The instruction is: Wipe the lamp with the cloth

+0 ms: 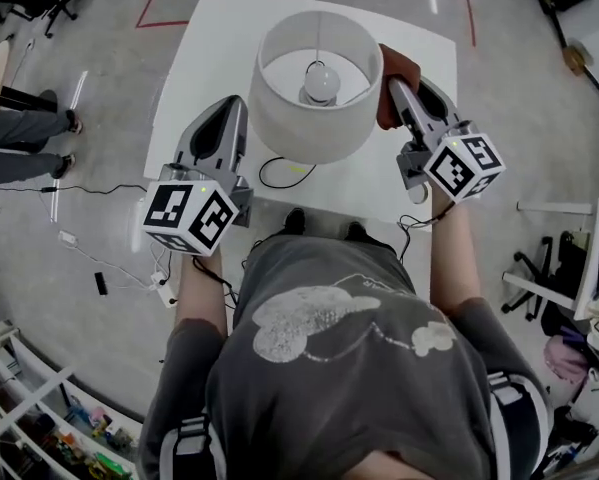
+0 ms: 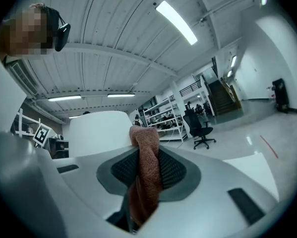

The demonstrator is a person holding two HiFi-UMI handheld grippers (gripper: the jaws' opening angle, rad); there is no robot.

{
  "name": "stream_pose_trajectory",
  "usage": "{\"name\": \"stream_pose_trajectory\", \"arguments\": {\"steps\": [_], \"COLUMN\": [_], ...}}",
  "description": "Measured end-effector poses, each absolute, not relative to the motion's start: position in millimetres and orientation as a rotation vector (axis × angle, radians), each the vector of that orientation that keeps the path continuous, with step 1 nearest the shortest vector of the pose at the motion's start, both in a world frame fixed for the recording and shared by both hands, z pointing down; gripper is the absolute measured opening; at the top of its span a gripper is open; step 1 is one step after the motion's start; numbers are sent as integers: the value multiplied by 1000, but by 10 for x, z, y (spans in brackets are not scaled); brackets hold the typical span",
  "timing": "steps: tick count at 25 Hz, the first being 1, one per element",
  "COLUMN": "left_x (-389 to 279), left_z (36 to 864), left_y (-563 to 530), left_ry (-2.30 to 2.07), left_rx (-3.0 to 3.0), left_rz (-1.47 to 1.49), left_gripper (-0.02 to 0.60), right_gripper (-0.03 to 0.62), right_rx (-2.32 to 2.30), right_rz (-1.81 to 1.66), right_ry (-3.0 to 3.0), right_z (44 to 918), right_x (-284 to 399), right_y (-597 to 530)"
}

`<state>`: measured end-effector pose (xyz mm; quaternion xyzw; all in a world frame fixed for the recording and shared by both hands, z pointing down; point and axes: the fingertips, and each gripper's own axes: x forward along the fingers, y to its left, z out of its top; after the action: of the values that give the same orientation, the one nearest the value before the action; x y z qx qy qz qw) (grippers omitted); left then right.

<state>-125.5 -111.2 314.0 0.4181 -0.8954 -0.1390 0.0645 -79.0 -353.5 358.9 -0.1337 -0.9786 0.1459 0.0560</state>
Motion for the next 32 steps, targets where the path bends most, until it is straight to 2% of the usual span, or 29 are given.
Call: {"name": "stream_pose_trajectory", "arguments": {"steps": [10, 15, 20, 28, 32], "left_x": [-739, -294, 82, 93, -54], "left_z": [3304, 3258, 3154, 2896, 2772], "left_y": [-1145, -1375, -1493, -1138, -1105], "left_ry": [-2836, -2889, -2956, -3033, -3050], "left_rx": [942, 863, 775, 706, 739], "left_rz": [-414, -405, -377, -340, -362], "left_gripper": [8, 8, 8, 8, 8], "right_gripper": [86, 86, 86, 86, 86], "right_rx": [-632, -768, -901, -1043, -1027], "right_rz": [492, 464, 402, 351, 290], "right_ry": [-2763, -2696, -2694, -2906, -2923], "right_z": [4263, 4322, 4050, 2972, 2844], "right_x": [-750, -571, -510, -902, -1033], "right_y": [-3567, -3636, -3746, -3545, -3395]}}
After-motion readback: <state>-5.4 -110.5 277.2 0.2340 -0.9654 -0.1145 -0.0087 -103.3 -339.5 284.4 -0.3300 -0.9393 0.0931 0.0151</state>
